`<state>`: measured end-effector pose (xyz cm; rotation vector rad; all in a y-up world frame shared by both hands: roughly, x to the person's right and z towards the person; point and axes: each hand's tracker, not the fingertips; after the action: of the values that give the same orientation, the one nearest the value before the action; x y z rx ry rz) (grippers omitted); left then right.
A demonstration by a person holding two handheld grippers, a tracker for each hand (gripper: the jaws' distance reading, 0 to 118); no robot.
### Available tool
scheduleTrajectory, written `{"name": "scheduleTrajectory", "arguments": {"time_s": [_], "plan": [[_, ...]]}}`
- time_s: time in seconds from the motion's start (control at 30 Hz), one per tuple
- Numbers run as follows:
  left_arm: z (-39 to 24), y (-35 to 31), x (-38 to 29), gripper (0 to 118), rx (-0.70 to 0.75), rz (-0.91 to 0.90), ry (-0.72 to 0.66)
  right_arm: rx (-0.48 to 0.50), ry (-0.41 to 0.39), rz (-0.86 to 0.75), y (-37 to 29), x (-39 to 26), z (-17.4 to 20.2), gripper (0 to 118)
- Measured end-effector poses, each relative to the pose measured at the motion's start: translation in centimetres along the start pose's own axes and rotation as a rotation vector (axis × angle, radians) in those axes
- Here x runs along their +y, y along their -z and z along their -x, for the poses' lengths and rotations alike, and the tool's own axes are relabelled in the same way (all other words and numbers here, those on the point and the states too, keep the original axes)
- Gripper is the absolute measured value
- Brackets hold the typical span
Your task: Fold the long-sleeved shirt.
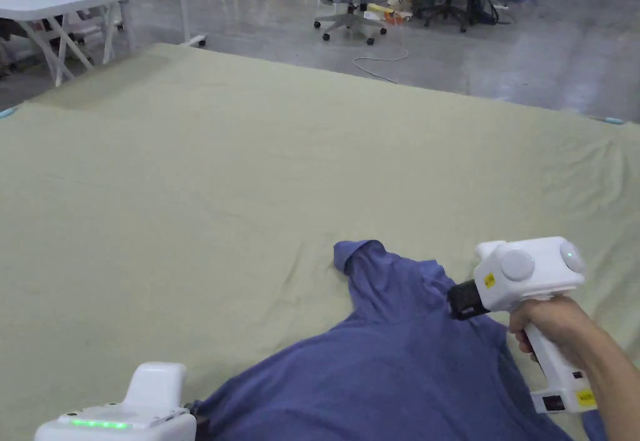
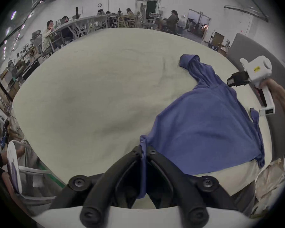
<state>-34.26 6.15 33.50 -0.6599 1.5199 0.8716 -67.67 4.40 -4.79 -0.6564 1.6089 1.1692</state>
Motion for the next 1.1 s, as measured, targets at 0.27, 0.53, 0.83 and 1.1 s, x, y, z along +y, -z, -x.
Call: {"name": "scheduleTrajectory", "arguments": {"time_s": [0.27, 0.53, 0.83, 1.1], "plan": [[0.4, -0.1, 0.2, 0, 0.003, 0.000, 0.001, 0.014, 0.051, 0.055, -0.1, -1.3, 1.6, 54], [0.6, -0.7, 5.1, 0, 0.016, -0.085, 0.028, -0.044, -0.033, -0.038, -6.7, -1.3, 1.6, 0], [-2.7, -8.8, 22.6, 0, -0.059, -0.453, 0.179, -0.198, -0.009, -0.408, -30.3, 1.2, -6.6, 0], [-6.7, -19.0, 42.8, 0, -0.370, -0.624, 0.024, -0.404, 0.112, -0.683, -47.8, 8.4, -13.7, 0]]}}
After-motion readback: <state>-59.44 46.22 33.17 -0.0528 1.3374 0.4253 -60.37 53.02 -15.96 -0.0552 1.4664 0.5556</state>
